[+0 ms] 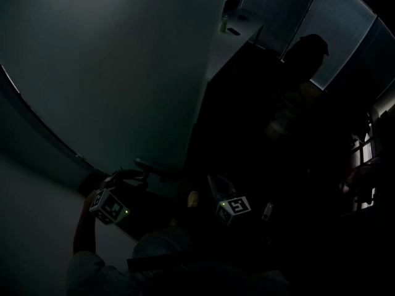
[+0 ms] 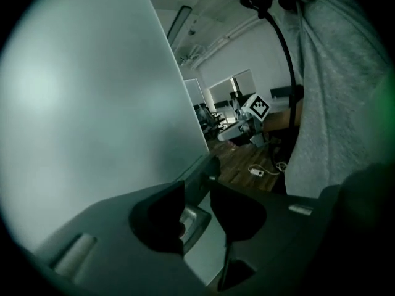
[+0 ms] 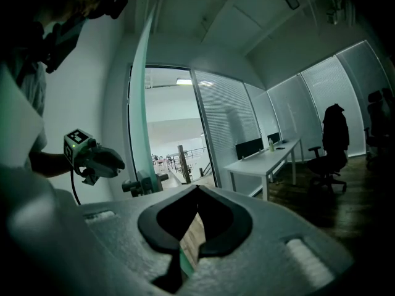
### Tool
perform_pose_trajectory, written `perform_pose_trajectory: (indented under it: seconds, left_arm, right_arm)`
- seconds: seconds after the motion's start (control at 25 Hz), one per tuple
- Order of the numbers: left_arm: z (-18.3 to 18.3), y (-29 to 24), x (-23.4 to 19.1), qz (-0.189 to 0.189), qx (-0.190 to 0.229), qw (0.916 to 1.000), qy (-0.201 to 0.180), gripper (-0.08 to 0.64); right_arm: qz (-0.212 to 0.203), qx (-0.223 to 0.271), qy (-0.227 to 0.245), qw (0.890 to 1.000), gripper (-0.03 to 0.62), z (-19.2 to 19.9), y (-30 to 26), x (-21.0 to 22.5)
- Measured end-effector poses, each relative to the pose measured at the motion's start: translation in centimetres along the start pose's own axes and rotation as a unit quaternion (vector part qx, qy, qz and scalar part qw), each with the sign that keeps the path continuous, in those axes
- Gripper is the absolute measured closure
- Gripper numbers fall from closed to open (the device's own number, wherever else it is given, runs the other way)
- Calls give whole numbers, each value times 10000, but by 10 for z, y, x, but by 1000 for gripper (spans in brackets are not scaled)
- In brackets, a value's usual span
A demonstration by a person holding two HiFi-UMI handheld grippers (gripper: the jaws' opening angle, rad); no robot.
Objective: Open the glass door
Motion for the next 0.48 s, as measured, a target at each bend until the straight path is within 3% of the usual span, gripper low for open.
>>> perform_pose_trajectory:
  seconds: [0.24,0.48]
  left_arm:
    - [-38,4,-9,-446,866,9924,754,477]
    - [-50,11,-24,-1037,1489,9687,1696,531]
  right_arm:
    - [-113,21,24,9999,595,-3,-1,-10]
    - [-291,126,24,9995,595,-13,-1,-32]
Point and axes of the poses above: the fingertips, and each gripper's own axes: y backward along the fingers, x to its right, z out of its underside, the point moved 1 cm from there along y, backward along the fingers, and after that the axes turned 11 degrees about -y, right-handed, at the moved point
